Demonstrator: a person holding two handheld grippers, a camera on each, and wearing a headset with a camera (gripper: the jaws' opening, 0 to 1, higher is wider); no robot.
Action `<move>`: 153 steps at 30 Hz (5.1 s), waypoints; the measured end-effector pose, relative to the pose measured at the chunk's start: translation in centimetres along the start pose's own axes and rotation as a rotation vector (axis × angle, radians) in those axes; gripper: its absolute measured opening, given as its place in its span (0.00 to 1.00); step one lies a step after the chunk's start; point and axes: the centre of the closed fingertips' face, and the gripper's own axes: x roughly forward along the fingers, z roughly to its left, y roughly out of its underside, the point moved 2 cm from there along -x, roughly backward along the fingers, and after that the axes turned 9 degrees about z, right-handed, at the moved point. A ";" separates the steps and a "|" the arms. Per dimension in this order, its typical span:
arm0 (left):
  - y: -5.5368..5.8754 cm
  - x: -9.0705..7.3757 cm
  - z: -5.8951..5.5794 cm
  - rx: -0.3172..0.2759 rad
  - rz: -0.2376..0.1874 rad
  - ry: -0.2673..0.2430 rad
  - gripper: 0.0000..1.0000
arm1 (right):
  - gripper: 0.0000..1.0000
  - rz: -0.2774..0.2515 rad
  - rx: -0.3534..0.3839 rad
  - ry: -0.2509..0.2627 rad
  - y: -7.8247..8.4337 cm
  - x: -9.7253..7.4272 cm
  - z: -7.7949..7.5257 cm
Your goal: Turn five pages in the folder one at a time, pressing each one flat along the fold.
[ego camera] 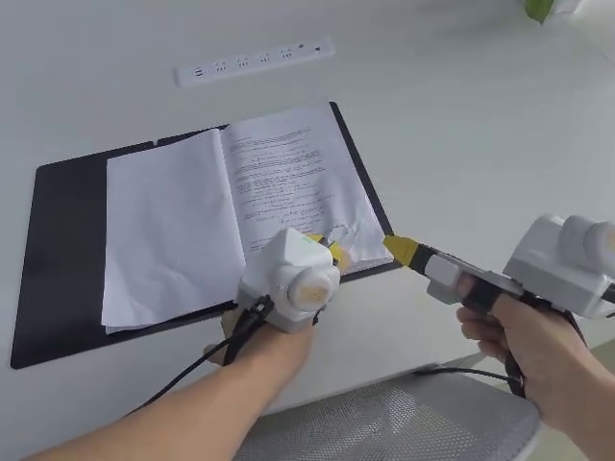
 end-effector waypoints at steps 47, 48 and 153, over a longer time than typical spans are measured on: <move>-0.2 0.1 0.5 -0.127 -0.002 -0.001 0.03 | 0.20 0.205 0.124 -0.090 3.1 4.6 -0.1; -0.2 0.1 0.5 -0.127 -0.002 -0.001 0.03 | 0.20 0.204 0.126 -0.086 3.1 4.7 -0.1; 10.6 -22.0 19.6 -0.390 0.005 -0.203 0.22 | 0.00 0.481 -0.231 -0.276 13.9 19.9 17.3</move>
